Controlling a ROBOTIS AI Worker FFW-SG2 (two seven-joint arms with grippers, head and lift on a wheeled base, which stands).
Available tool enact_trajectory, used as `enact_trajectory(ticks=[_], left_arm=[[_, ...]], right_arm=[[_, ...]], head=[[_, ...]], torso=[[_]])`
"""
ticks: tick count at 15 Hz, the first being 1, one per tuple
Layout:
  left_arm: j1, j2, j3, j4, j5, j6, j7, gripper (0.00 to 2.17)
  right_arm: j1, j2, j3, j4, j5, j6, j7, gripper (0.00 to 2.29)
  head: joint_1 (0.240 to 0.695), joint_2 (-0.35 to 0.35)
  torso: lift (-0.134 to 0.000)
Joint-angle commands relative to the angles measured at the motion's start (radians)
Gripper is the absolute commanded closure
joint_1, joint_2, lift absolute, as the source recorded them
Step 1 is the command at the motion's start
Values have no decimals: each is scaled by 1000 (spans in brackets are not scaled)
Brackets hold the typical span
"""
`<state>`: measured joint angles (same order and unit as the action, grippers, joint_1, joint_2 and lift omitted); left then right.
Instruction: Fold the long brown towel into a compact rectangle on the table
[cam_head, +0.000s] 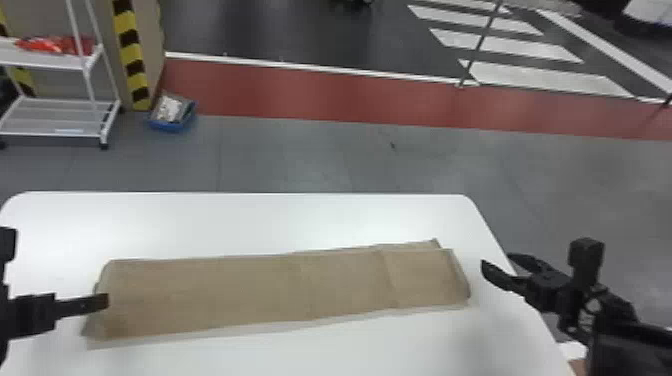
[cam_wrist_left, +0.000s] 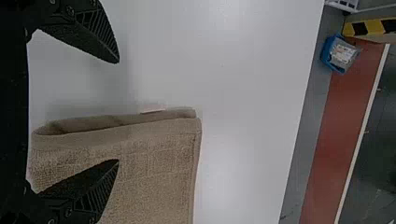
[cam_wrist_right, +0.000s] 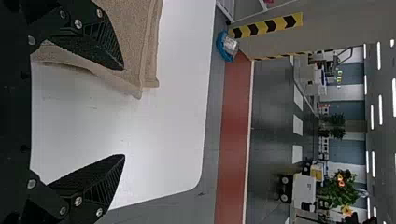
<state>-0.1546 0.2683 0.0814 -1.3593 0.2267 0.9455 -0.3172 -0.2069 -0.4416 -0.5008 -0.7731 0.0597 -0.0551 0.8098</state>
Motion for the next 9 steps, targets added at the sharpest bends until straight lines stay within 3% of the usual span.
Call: enact_trajectory(ticks=[1,9], left_arm=[[0,-1,0,2,-1,2,1,137],[-2,-1,-12,8,-13,23,15,137]], right_arm=[[-8,1,5,0,3,5,0,245],[-6,1,2,0,0,5,5,245]], head=[[695,-251],[695,-251]], torso=[[0],[0]])
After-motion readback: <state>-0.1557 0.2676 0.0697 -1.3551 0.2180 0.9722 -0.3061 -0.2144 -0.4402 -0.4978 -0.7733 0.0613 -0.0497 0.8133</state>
